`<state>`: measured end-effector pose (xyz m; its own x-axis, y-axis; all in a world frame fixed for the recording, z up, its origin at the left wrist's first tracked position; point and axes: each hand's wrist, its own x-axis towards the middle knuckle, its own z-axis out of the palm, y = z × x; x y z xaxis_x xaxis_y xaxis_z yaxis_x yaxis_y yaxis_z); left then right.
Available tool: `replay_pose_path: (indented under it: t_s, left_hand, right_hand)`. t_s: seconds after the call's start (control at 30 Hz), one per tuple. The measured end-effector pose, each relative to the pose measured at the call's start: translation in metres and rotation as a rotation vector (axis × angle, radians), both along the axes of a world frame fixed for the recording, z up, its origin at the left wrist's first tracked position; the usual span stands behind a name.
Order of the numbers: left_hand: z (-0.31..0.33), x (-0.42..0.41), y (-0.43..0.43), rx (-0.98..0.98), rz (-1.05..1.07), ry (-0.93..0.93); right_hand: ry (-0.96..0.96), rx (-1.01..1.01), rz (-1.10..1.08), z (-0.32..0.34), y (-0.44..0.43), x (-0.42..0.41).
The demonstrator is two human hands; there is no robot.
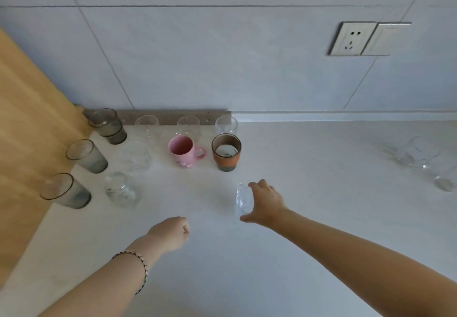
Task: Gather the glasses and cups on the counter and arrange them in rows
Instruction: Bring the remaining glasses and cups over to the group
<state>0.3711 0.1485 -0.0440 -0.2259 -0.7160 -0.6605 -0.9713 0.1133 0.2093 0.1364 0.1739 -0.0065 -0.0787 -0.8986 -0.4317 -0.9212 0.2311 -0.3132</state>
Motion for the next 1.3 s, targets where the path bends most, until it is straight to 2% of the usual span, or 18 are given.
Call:
replay_pose_path:
  t_s: [0.3, 0.63, 0.73, 0.9, 1.07, 1.3]
  left_hand:
    - [-0.005, 0.077, 0.007, 0.033, 0.178, 0.006]
    - [-0.010, 0.075, 0.006, 0.016, 0.123, 0.045]
    - [-0.012, 0.059, 0.005, 0.019, 0.058, 0.053]
    - [-0.011, 0.007, -0.002, 0.039, -0.120, 0.053]
    - [-0.002, -0.084, -0.001, 0.046, -0.302, 0.066]
    - [0.006, -0.254, 0.031, 0.031, -0.581, 0.084]
  right_hand:
    - [-0.035, -0.034, 0.064, -0.025, -0.064, 0.132]
    - [-0.143, -0.047, 0.035, -0.036, -0.058, 0.146]
    - [-0.136, 0.018, 0.038, -0.036, -0.045, 0.123]
    - [-0.092, 0.242, 0.001, -0.042, -0.005, 0.043]
    - [-0.102, 0.294, -0.253, -0.042, 0.053, -0.059]
    - [-0.142, 0.248, -0.620, -0.037, 0.148, -0.218]
